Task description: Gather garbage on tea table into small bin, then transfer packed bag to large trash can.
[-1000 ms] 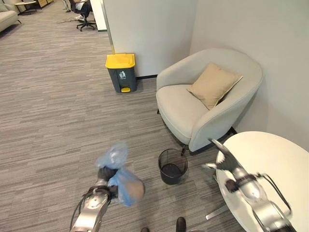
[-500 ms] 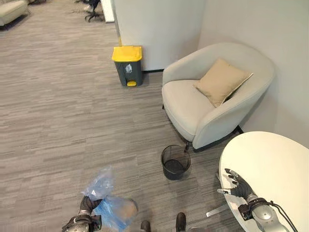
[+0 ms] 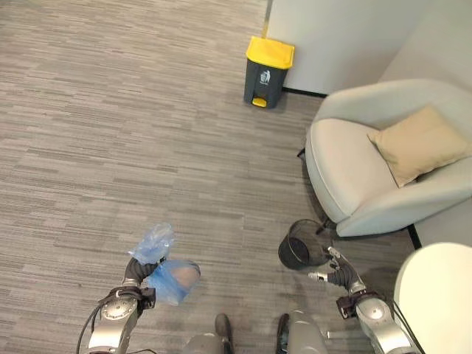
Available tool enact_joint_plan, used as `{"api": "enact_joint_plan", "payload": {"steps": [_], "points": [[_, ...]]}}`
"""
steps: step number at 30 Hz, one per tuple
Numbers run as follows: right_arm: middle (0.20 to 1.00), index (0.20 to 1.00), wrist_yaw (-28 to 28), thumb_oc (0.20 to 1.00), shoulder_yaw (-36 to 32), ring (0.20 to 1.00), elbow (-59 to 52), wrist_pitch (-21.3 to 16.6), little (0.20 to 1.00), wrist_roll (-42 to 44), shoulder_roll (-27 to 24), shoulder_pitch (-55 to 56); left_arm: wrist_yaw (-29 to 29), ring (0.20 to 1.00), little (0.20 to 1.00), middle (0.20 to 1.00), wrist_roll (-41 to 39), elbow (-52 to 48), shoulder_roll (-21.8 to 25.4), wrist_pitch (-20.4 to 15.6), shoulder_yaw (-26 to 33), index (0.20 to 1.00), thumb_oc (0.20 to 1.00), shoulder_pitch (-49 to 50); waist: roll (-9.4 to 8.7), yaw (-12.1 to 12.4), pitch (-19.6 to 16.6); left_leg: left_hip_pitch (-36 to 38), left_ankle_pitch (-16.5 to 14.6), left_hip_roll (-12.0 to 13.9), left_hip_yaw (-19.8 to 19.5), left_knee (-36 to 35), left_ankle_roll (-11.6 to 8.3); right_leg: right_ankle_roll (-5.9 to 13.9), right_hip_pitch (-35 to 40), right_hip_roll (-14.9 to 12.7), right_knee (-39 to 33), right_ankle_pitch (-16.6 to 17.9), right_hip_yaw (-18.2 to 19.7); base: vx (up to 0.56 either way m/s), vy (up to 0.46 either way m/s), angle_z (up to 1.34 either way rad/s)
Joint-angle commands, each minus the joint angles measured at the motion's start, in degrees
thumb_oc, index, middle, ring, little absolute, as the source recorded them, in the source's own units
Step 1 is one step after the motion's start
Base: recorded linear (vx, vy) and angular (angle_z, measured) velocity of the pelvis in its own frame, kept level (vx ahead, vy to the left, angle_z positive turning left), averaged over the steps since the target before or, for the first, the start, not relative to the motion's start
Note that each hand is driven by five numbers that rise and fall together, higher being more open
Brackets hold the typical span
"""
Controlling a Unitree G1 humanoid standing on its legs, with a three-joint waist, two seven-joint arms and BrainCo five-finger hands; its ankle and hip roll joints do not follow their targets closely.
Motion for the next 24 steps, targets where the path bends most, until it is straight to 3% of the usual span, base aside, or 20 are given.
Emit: {"api": "enact_joint_plan", "payload": {"steps": [1,7,8,9,10,11,12,13,14,15,16,19,21,24], "points": [[1.000,1.000,-1.67,1.000,-1.74,1.000,-0.37,-1.14,1.000,0.15,-3.31,-2.05,0.07,0.200,0.200,0.200,0.87,-3.63,0.30,-2.98,0.11,0.200,0.200,1.33,1.75,-0.39,-0.01,3.90,-6.12,3.47,-3.49,1.45,-6.05,-0.49,6.36,1.32,-11.25,5.74,-3.40,0.25,-0.011,0.40],[1.000,1.000,-1.37,1.000,-1.51,1.000,-1.08,-0.95,1.000,-0.41,-4.10,-1.31,0.19,0.200,0.200,0.200,1.46,-2.79,-0.87,-3.01,-0.10,0.200,0.200,0.99,1.91,-2.25,0.14,9.44,-10.22,2.61,-6.88,2.05,-7.46,1.07,2.24,0.76,-16.52,9.57,-7.04,0.37,-0.094,0.51],[1.000,1.000,-1.21,1.000,-1.52,1.000,-1.17,-1.27,1.000,-0.23,-4.19,-0.68,-0.06,0.200,0.200,0.200,1.94,-3.10,-1.04,-3.17,-0.29,0.200,0.200,1.69,1.74,-2.50,-1.02,11.05,-11.62,2.43,-7.55,2.46,-8.06,0.30,3.78,0.77,-16.93,9.44,-6.59,0.73,-0.366,0.62],[1.000,1.000,-0.96,1.000,-1.33,1.000,-0.90,-1.30,1.000,-0.57,-5.01,-0.53,-0.37,0.200,0.200,0.200,1.63,-3.33,-1.81,-3.15,-0.14,0.200,0.200,3.18,2.78,-2.76,-2.47,11.85,-12.21,4.28,-6.99,5.22,-9.48,-0.62,5.10,0.92,-15.90,8.85,-7.02,0.67,-0.355,0.51],[1.000,1.000,-0.83,1.000,-1.38,1.000,-1.23,-1.49,1.000,-0.54,-5.33,-0.26,-0.46,0.200,0.200,0.200,1.47,-3.57,-2.04,-3.12,-0.23,0.200,0.200,3.74,3.50,-2.87,-2.91,12.15,-11.43,5.65,-6.56,6.25,-10.45,-1.07,6.03,1.61,-15.74,8.10,-7.39,0.63,-0.422,0.39],[1.000,1.000,-0.78,1.000,-1.97,1.000,-1.30,-1.38,1.000,-0.47,-5.88,0.59,-0.89,0.200,0.200,0.200,1.16,-3.85,-2.43,-2.87,-0.15,0.200,0.200,4.66,4.22,-3.28,-3.92,11.23,-7.10,8.25,-6.05,10.65,-12.73,-2.16,8.31,3.28,-16.53,7.04,-7.62,0.29,-0.234,0.25],[1.000,1.000,-0.77,1.000,-1.97,1.000,-1.32,-1.37,1.000,-0.47,-5.86,0.59,-0.89,0.200,0.200,0.200,1.16,-3.86,-2.41,-2.86,-0.15,0.200,0.200,4.65,4.01,-3.39,-4.02,11.03,-6.85,8.03,-6.14,10.59,-12.70,-2.18,8.21,3.07,-16.71,7.24,-7.64,0.40,-0.342,0.11],[1.000,1.000,-1.29,1.000,-2.51,1.000,-0.77,-1.55,1.000,-0.03,-6.67,0.82,-1.00,0.200,0.200,0.200,0.76,-3.49,-2.97,-2.78,-0.66,0.200,0.200,4.56,4.42,-3.64,-4.37,8.55,-2.83,10.26,-5.72,18.05,-13.80,-4.06,11.31,5.87,-18.66,5.09,-6.19,0.27,-0.230,-0.07],[1.000,1.000,-1.48,1.000,-2.52,1.000,-0.28,-1.49,1.000,0.21,-6.82,0.91,-0.95,0.200,0.200,0.200,0.71,-3.28,-3.01,-2.78,-0.92,0.200,0.200,4.29,4.34,-3.52,-4.20,7.35,-1.70,10.41,-6.25,19.87,-13.66,-4.64,12.08,6.26,-19.01,4.45,-5.64,0.27,-0.228,-0.33],[1.000,1.000,-1.48,1.000,-2.53,1.000,-0.28,-1.49,1.000,0.21,-6.78,0.88,-0.95,0.200,0.200,0.200,0.71,-3.26,-2.97,-2.78,-0.92,0.200,0.200,4.26,4.05,-3.64,-4.35,7.11,-1.36,10.08,-6.32,19.69,-13.59,-4.62,11.87,5.94,-19.09,4.61,-5.66,0.16,-0.095,-0.63],[1.000,1.000,-1.64,1.000,-2.38,1.000,-0.18,-1.36,1.000,0.48,-7.02,0.60,-0.99,0.200,0.200,0.200,0.21,-3.61,-3.17,-2.72,-1.19,0.200,0.200,4.06,3.91,-3.08,-3.73,3.43,-3.31,9.06,-7.88,20.31,-12.26,-4.92,13.38,6.37,-19.55,3.41,-3.92,0.14,-0.058,-0.78],[1.000,1.000,-1.94,1.000,-2.54,1.000,0.61,-1.52,1.000,0.95,-7.25,-0.10,-1.18,0.200,0.200,0.200,-0.09,-4.05,-3.10,-2.79,-1.58,0.200,0.200,3.53,2.46,-1.81,-2.58,-3.20,-5.86,6.19,-9.31,15.42,-11.13,-4.40,15.31,5.63,-19.99,2.70,-1.46,0.16,-0.041,-0.74],[1.000,1.000,-2.17,1.000,-2.47,1.000,1.19,-1.60,1.000,0.95,-7.26,-0.46,-1.08,0.200,0.200,0.200,-0.32,-4.28,-3.00,-2.96,-1.54,0.200,0.200,3.36,2.58,-1.01,-1.75,-5.75,-3.73,4.90,-10.43,12.96,-11.68,-4.31,15.91,6.03,-19.84,2.61,-0.58,0.09,0.008,-0.78],[1.000,1.000,-2.09,1.000,-2.50,1.000,1.28,-1.76,1.000,1.02,-6.92,-0.66,-1.25,0.200,0.200,0.200,-0.31,-4.50,-3.40,-3.24,-1.65,0.200,0.200,3.55,2.47,-0.33,-1.52,-5.58,-2.98,4.61,-9.25,11.91,-11.89,-4.14,17.44,6.51,-20.08,2.19,0.68,0.12,0.039,-0.88]]}}
